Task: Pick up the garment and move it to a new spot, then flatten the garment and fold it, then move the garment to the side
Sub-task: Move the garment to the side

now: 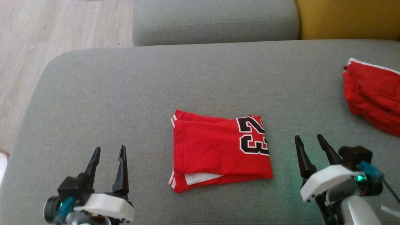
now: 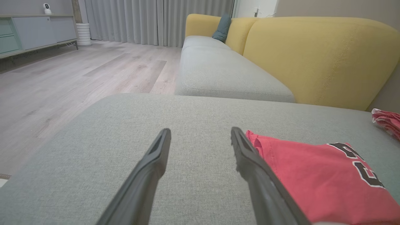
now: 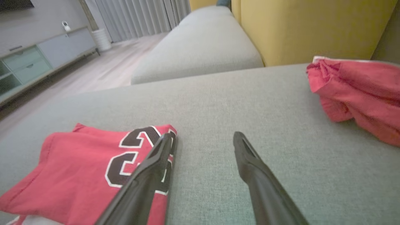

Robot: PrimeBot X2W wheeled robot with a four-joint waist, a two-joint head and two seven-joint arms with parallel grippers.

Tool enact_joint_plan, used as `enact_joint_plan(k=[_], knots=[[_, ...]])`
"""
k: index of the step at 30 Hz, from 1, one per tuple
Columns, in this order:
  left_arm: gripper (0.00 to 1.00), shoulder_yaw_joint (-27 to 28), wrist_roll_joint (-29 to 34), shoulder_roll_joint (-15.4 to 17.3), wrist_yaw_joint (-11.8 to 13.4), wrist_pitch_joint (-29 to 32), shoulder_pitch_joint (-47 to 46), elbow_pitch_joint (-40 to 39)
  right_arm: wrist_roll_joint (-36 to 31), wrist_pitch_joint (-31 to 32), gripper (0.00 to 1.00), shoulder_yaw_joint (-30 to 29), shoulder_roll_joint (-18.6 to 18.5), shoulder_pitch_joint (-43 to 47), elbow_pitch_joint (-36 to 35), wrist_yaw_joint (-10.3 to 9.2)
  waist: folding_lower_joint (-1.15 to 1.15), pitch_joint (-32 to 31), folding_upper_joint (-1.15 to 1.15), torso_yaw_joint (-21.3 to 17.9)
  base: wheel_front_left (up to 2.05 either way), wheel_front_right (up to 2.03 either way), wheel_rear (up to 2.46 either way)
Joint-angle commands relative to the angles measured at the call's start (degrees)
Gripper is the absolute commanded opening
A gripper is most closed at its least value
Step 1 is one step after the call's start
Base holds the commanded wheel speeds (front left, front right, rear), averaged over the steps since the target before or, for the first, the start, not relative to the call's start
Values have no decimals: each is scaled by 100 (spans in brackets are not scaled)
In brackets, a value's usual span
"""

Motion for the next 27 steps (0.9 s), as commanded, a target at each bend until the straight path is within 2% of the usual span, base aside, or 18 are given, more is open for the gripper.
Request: enact_joint_plan(k=[1,6,13,21,22,23,25,27], knots=[[100,207,42,-4,-36,-77,-239,-206,-38,113,100,92,-17,-402,-131,-5,0,66,0,59,0,0,0],[100,215,54,-95,-64,-77,-340,-182,166,594,100,62,-17,-780,265,-5,0,278,0,269,0,0,0],[100,292,110,-205,-140,-77,-476,-130,558,1251,100,379,-65,-1125,930,-5,0,559,0,633,0,0,0],[100,454,202,-306,-248,-77,-523,-72,1000,1819,100,628,-246,-1305,1294,-5,0,695,0,841,0,0,0],[100,474,217,-318,-253,-77,-515,-78,1050,1863,89,648,-255,-1322,1326,-5,0,702,0,840,0,0,0],[100,495,232,-328,-256,-78,-505,-86,1097,1874,49,663,-263,-1343,1351,-5,0,708,0,832,0,0,0],[100,536,267,-340,-258,-78,-492,-97,1165,1837,0,703,-274,-1399,1389,-5,0,722,0,782,0,0,0],[100,563,305,-342,-274,-78,-494,-112,1190,1747,0,742,-294,-1481,1382,-5,0,751,0,691,0,0,0]])
